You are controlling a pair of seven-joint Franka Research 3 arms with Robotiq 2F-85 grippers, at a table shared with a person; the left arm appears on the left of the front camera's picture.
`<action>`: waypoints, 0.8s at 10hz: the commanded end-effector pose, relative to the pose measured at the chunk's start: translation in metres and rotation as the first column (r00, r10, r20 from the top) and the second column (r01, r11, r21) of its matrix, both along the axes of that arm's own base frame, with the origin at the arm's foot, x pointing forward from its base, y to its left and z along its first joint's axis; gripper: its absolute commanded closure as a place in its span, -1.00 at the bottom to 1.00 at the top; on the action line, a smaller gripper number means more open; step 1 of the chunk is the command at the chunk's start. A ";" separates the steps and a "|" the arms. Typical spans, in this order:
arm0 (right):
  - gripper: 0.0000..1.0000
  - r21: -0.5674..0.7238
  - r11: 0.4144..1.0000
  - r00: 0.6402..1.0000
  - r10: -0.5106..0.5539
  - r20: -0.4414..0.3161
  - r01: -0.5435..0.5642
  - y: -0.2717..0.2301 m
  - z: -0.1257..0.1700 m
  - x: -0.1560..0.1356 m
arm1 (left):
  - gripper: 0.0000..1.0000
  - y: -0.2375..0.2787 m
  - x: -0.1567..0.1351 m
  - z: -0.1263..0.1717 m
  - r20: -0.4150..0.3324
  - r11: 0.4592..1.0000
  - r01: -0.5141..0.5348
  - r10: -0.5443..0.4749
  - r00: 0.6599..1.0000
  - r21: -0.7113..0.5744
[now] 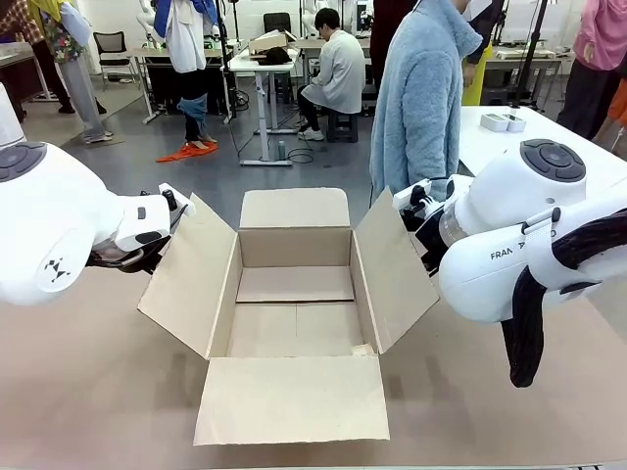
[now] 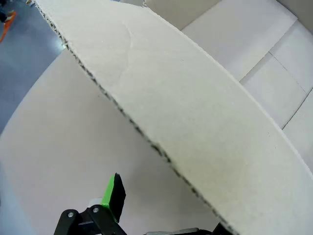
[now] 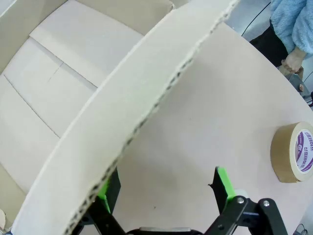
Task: Wrap the clocks to prevent damage.
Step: Open the side flaps of the Package Box.
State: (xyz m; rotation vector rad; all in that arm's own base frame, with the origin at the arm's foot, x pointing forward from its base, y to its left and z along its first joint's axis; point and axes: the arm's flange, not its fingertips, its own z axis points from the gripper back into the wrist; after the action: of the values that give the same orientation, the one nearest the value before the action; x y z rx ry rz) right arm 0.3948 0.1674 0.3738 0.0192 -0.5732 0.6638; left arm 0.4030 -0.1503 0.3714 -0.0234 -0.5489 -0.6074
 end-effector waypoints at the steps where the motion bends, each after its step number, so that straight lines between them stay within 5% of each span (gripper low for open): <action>1: -1.00 -0.063 0.998 0.997 -0.023 -0.076 0.018 0.003 0.016 -0.002 | -1.00 0.000 0.000 0.000 0.000 1.000 0.000 0.000 1.000 0.000; 3: -1.00 -0.144 0.988 0.992 -0.072 -0.107 0.056 0.017 0.074 -0.005 | -1.00 -0.007 0.006 0.063 -0.018 0.997 0.049 -0.048 0.999 0.054; 8: -1.00 -0.212 0.960 0.983 -0.178 0.037 0.182 0.027 0.224 -0.058 | -1.00 0.000 -0.025 0.224 -0.005 0.974 0.096 -0.097 0.995 0.205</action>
State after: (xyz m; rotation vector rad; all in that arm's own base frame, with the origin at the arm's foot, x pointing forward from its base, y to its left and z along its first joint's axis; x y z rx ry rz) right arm 0.3325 0.1930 0.5915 -0.2040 -0.4992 0.5953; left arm 0.3738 -0.1509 0.5773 0.1167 -0.5121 -0.7292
